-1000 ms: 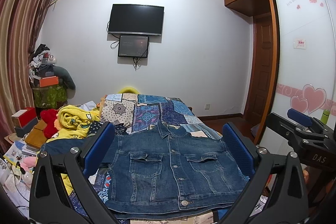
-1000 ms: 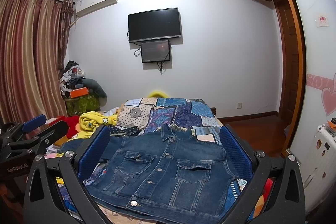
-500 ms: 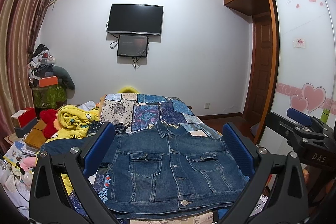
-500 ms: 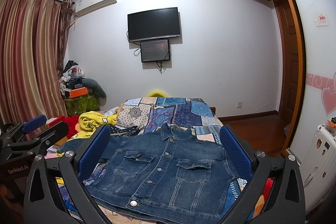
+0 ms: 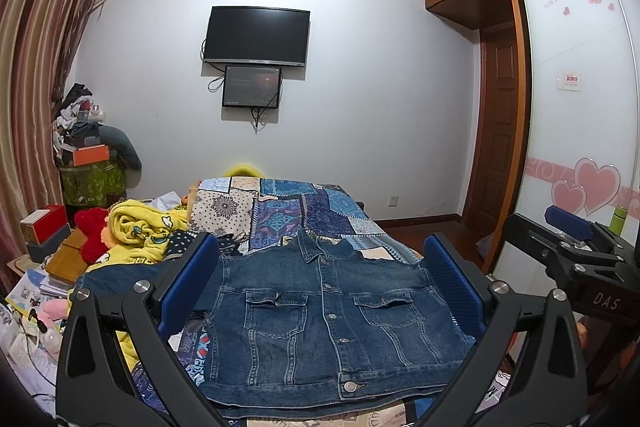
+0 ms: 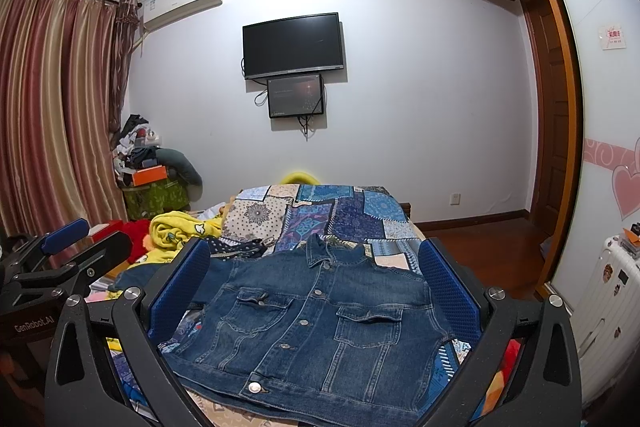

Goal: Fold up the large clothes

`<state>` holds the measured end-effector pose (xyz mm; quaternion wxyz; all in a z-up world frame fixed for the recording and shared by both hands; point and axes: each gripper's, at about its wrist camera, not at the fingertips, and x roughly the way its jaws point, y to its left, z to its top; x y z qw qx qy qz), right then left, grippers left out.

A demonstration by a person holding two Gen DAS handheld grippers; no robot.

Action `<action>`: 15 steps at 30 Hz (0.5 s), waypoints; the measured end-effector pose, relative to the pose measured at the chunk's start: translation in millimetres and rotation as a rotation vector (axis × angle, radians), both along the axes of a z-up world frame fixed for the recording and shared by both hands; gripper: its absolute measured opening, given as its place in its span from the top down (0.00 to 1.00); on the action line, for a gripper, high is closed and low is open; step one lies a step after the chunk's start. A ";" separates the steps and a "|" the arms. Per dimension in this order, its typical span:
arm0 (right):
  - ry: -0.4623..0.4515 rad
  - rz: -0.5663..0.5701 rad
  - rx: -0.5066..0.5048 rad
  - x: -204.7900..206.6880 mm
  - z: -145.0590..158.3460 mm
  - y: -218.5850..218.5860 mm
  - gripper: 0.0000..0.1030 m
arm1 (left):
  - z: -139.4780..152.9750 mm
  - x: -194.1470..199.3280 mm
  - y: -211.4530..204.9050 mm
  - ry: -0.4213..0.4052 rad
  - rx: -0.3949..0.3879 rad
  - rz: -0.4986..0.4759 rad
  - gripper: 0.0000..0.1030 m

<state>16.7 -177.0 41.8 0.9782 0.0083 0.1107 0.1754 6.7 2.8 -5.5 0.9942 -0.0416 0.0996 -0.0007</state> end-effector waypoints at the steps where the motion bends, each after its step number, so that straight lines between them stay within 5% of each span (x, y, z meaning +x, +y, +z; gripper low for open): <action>1: 0.000 0.000 0.000 0.0 0.0 -0.1 0.00 | -0.1 -0.1 0.1 0.000 0.000 0.000 0.00; 15: 0.003 0.000 -0.002 0.6 -1.5 0.1 0.00 | -2.6 1.3 1.4 0.002 -0.002 0.000 0.00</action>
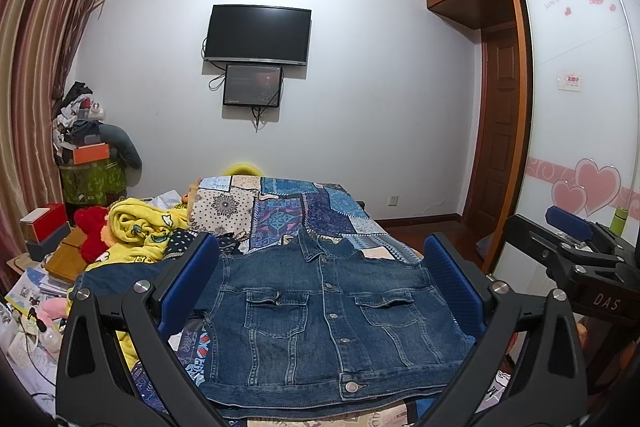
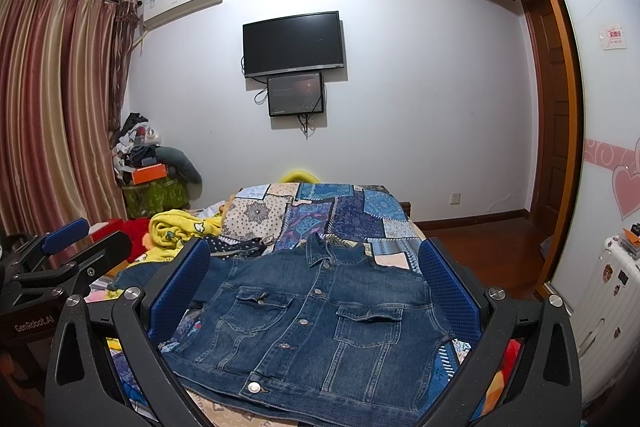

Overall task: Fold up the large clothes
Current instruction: 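Grasp the denim jacket sleeve cuff with the left gripper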

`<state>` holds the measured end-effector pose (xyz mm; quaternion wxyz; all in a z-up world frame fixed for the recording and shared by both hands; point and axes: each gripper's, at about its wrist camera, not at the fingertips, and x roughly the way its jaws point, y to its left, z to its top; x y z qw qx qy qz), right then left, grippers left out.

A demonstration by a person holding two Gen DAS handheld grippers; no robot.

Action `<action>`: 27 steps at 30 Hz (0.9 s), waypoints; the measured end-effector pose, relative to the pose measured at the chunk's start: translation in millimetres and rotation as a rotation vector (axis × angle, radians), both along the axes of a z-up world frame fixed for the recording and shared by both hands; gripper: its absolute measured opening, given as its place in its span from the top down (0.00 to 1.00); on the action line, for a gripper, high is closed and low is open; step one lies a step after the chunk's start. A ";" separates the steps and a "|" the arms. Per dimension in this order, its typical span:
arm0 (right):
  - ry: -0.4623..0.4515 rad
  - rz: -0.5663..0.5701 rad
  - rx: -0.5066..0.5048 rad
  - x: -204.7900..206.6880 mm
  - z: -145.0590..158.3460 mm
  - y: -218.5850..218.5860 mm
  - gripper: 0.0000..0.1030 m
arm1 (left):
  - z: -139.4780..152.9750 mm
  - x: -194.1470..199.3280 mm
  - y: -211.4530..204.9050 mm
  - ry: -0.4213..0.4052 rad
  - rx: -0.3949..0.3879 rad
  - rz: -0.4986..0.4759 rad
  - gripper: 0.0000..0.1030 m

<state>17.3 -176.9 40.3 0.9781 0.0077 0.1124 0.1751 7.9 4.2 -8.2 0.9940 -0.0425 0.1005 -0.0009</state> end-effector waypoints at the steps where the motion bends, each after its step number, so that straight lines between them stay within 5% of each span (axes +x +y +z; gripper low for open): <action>1: 0.001 0.000 -0.001 0.1 -0.6 0.0 0.00 | -0.4 0.4 0.3 0.001 0.000 0.000 0.00; 18: 0.070 -0.008 -0.051 42.8 -13.1 19.9 0.00 | -17.0 47.5 29.8 0.073 -0.013 0.025 0.00; 27: 0.185 0.010 -0.110 95.1 -39.3 42.5 0.00 | -55.1 116.4 89.1 0.228 -0.089 0.123 0.00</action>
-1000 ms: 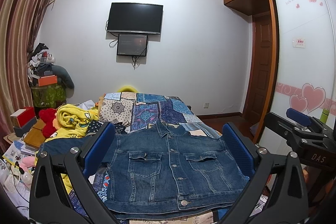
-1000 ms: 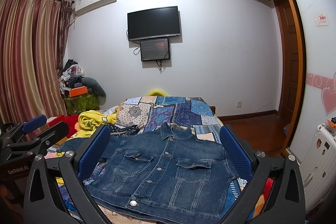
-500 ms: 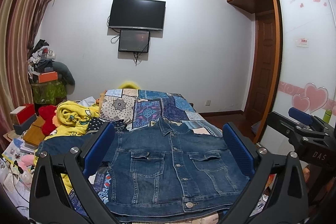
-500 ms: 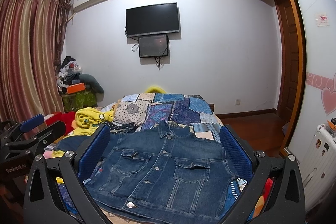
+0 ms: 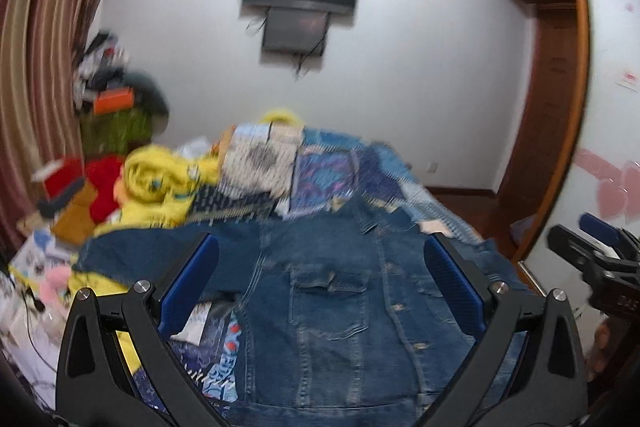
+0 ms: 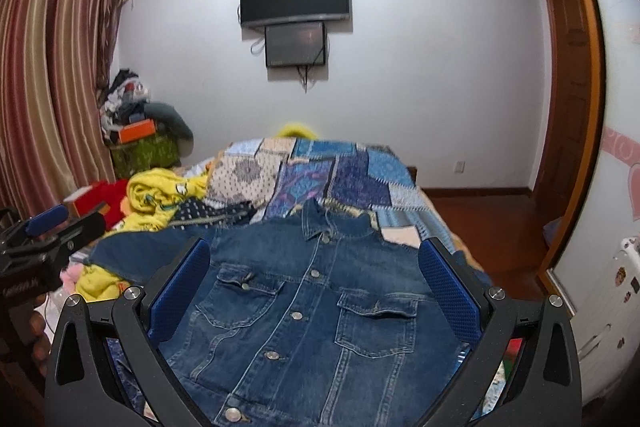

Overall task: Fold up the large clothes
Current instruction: 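Grasp the denim jacket sleeve cuff with the left gripper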

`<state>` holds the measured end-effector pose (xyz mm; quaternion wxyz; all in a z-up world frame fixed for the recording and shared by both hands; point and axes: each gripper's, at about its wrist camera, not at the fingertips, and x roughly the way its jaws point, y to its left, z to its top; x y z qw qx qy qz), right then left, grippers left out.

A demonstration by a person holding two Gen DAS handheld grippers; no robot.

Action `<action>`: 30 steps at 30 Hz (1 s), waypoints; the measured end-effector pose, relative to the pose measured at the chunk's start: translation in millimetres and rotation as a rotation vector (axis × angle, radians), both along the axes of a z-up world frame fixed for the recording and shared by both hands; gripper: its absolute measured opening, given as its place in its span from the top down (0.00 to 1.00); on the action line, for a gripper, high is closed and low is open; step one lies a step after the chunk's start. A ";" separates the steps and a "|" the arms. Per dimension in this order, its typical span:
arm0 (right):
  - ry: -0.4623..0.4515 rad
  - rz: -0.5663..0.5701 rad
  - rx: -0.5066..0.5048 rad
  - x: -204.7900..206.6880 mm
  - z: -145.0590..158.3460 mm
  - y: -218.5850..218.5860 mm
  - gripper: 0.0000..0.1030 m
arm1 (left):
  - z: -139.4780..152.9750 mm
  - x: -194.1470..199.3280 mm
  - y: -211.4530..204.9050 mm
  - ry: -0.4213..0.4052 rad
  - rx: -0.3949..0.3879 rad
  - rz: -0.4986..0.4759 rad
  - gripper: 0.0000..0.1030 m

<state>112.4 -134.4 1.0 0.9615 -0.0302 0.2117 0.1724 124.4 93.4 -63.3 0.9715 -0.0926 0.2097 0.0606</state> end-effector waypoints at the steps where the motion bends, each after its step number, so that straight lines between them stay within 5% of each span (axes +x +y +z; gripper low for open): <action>1: 0.020 0.002 -0.005 6.8 -4.6 2.1 0.00 | -11.6 10.6 12.5 0.040 -0.040 0.011 0.00; 7: 0.140 0.001 -0.035 43.8 -35.5 8.1 0.00 | -88.0 50.8 79.3 0.252 -0.196 0.094 0.00; 17: 0.291 -0.040 -0.062 94.0 -75.3 6.0 0.00 | -168.6 85.5 191.7 0.504 -0.191 0.325 0.00; 20: 0.314 -0.050 -0.067 104.0 -83.3 5.1 0.00 | -179.2 91.6 214.8 0.525 -0.153 0.324 0.00; 25: 0.358 -0.061 -0.080 120.1 -95.0 6.9 0.00 | -212.8 101.9 267.2 0.544 -0.348 0.262 0.00; 30: 0.380 -0.072 -0.085 127.8 -100.4 6.4 0.00 | -234.4 104.8 299.5 0.579 -0.373 0.301 0.14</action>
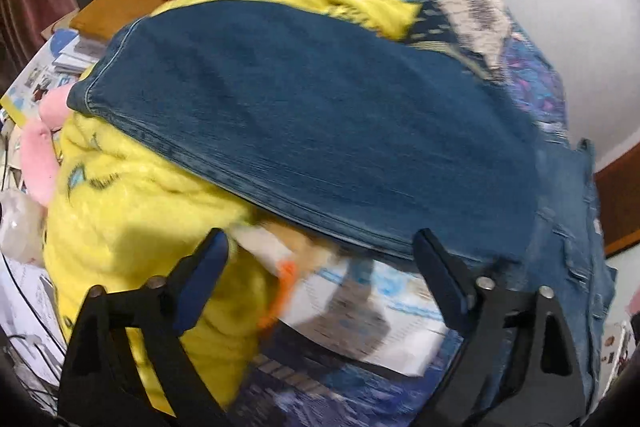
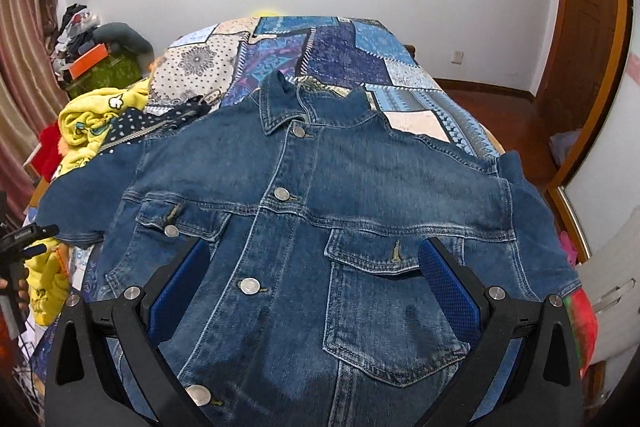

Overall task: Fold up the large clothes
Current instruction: 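Grasp the denim jacket sleeve cuff with the left gripper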

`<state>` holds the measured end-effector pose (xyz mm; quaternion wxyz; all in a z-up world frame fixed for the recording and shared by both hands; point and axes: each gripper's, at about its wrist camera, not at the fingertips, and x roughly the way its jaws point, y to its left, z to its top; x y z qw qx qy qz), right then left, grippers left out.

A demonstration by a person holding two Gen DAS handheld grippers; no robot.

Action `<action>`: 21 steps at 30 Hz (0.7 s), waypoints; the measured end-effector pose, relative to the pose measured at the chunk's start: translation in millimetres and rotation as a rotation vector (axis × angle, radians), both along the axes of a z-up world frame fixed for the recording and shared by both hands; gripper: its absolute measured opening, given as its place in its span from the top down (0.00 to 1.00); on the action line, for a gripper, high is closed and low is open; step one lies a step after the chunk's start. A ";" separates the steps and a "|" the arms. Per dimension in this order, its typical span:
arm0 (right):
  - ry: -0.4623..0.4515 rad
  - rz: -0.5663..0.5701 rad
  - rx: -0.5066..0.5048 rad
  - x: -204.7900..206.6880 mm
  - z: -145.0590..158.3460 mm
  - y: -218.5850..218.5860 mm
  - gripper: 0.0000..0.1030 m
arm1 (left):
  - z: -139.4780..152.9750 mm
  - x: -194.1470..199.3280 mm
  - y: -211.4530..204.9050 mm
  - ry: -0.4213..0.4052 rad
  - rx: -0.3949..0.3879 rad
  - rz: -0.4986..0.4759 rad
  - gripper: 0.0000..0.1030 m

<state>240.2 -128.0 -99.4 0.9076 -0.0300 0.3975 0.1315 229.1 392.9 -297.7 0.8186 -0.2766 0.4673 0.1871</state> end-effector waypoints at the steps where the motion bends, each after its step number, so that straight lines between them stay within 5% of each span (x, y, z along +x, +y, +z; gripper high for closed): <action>1: 0.002 -0.004 -0.002 1.3 -0.7 -1.0 0.00 | -4.9 1.2 5.2 0.019 -0.004 0.011 0.18; 8: 0.037 -0.023 -0.004 8.9 -7.8 -3.7 0.00 | -18.8 -0.5 38.4 -0.015 -0.140 0.129 0.23; 12: 0.033 -0.021 -0.012 8.3 -7.3 -0.6 0.00 | -11.8 0.8 45.8 -0.026 -0.174 0.167 0.40; 16: 0.027 -0.004 -0.029 8.2 -5.9 2.3 0.00 | 11.1 2.2 45.1 -0.028 -0.096 0.178 0.67; 18: 0.033 0.008 -0.031 9.5 -5.5 3.5 0.00 | 28.1 4.4 41.4 -0.018 0.007 0.164 0.83; 21: 0.045 0.020 -0.023 8.9 -4.3 2.5 0.00 | 59.2 11.0 34.8 -0.030 0.136 0.137 0.87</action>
